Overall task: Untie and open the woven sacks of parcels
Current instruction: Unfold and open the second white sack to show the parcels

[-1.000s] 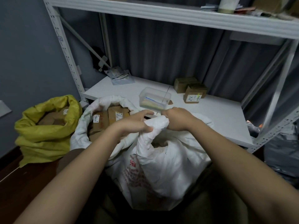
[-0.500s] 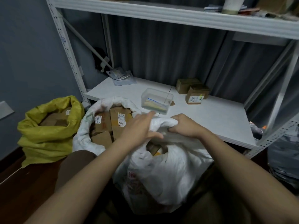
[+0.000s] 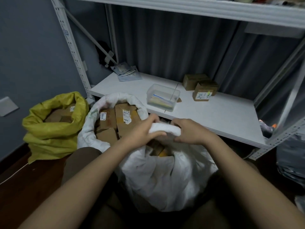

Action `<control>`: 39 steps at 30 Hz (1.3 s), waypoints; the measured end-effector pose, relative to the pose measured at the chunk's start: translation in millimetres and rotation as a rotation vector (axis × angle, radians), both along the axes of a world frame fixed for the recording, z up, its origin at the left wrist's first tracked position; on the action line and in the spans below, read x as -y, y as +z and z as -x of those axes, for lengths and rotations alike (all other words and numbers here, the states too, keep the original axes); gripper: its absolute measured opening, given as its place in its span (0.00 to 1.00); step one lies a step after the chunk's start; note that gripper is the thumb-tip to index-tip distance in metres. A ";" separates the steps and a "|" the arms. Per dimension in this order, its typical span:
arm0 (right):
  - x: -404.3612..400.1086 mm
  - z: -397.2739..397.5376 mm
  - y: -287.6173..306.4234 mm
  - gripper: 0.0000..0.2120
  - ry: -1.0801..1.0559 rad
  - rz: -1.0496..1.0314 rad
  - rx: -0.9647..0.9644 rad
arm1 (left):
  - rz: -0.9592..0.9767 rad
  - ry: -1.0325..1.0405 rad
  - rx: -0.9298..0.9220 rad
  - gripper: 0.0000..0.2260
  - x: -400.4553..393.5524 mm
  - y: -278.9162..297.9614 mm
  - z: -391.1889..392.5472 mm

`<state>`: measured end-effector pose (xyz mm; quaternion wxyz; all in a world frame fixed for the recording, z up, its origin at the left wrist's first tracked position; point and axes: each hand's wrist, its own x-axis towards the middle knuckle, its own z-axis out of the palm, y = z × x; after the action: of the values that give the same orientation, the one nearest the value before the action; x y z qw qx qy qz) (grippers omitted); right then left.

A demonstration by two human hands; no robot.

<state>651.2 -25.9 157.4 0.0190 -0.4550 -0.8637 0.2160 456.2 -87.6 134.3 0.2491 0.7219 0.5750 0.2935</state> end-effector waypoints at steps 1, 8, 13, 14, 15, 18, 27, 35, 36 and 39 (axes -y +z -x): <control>1.6 -5.0 -4.8 0.08 -0.041 -0.181 0.091 | 0.049 0.038 0.171 0.15 0.5 -1.5 7.8; 7.1 0.9 -14.3 0.14 -0.036 0.418 -0.404 | -0.195 -0.030 -0.360 0.18 6.3 -2.3 -16.3; 10.8 -10.2 -31.6 0.11 -0.163 0.008 -0.467 | 0.004 0.123 0.273 0.14 3.7 -5.5 9.2; 14.2 -7.6 -31.4 0.08 -0.182 0.075 -0.575 | -0.034 0.138 -0.010 0.18 3.8 -3.9 4.9; 17.0 -3.7 -28.9 0.05 -0.184 0.235 -0.678 | -0.112 0.125 -0.300 0.22 4.1 -3.4 -1.9; 18.0 -0.3 -27.4 0.11 -0.171 0.569 -0.801 | -0.214 0.060 -0.334 0.18 6.0 -3.3 -15.1; 20.7 8.6 -41.9 0.05 -0.306 0.394 -0.920 | -0.171 0.080 -0.518 0.20 -1.1 -0.6 -13.4; 30.6 -1.6 -56.7 0.10 -0.329 0.018 -0.574 | 0.254 0.161 0.344 0.09 -17.2 -14.7 14.9; 32.3 0.0 -58.6 0.09 -0.308 0.097 -0.602 | 0.220 0.183 0.327 0.08 -18.1 -16.8 12.7; 34.1 2.5 -69.1 0.09 -0.266 0.097 -0.636 | 0.147 0.246 0.378 0.07 -18.8 -16.4 12.6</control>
<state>648.7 -60.0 88.4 0.2935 -0.4740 -0.7364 0.3832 443.6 -68.8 117.8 0.3665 0.5588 0.6215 0.4088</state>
